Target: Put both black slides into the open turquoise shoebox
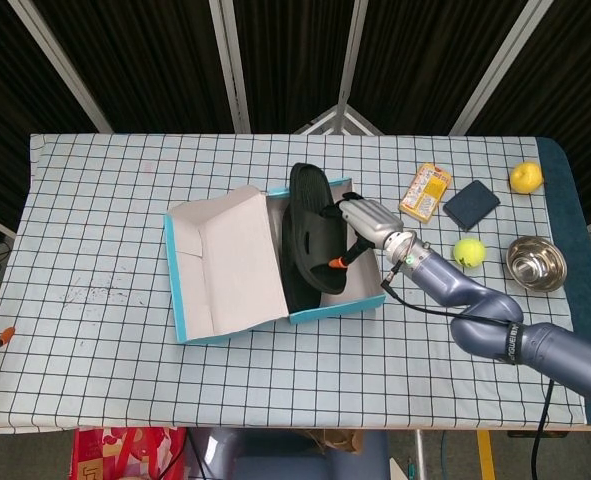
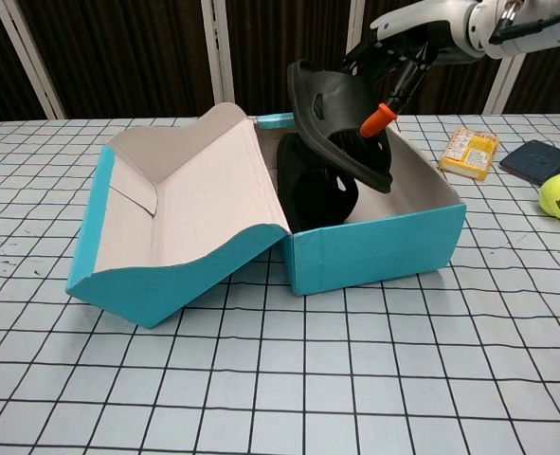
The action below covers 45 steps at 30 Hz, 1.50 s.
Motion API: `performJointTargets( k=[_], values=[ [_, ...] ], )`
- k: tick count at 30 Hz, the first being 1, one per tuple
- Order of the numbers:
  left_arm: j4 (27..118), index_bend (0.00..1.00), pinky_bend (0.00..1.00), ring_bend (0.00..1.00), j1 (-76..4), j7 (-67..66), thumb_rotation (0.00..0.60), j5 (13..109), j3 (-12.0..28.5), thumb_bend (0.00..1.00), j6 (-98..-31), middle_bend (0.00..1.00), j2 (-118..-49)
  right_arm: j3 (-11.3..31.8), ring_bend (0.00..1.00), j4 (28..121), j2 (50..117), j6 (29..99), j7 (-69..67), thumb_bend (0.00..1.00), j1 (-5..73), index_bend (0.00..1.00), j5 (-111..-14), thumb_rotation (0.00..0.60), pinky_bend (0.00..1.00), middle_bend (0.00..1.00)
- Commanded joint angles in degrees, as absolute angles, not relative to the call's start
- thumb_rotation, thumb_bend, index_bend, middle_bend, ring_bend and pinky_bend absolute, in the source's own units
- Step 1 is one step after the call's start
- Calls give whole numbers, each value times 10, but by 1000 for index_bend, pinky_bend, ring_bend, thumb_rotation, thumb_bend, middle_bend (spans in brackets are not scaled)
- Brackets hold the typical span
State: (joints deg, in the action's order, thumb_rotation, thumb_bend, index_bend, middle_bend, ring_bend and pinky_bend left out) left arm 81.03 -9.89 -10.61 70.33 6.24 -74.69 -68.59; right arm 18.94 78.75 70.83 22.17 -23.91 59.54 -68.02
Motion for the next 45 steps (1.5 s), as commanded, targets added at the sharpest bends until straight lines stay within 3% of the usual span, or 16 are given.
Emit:
performJointTargets(
  k=[1,28,45],
  values=[
    [809,105,89,3,-99,-109,600,702,63,284,-746,0,-687,183,210,770,719,211,-254,188,594,522,-697,600,0,496],
    [810,105,90,3,-103,-127,600,698,62,284,-744,0,-692,161,210,743,720,204,-328,188,588,522,-772,600,0,498],
    [809,104,90,3,-105,-139,600,694,61,284,-742,0,-697,125,210,699,747,245,-412,188,584,526,-841,600,0,500]
  ],
)
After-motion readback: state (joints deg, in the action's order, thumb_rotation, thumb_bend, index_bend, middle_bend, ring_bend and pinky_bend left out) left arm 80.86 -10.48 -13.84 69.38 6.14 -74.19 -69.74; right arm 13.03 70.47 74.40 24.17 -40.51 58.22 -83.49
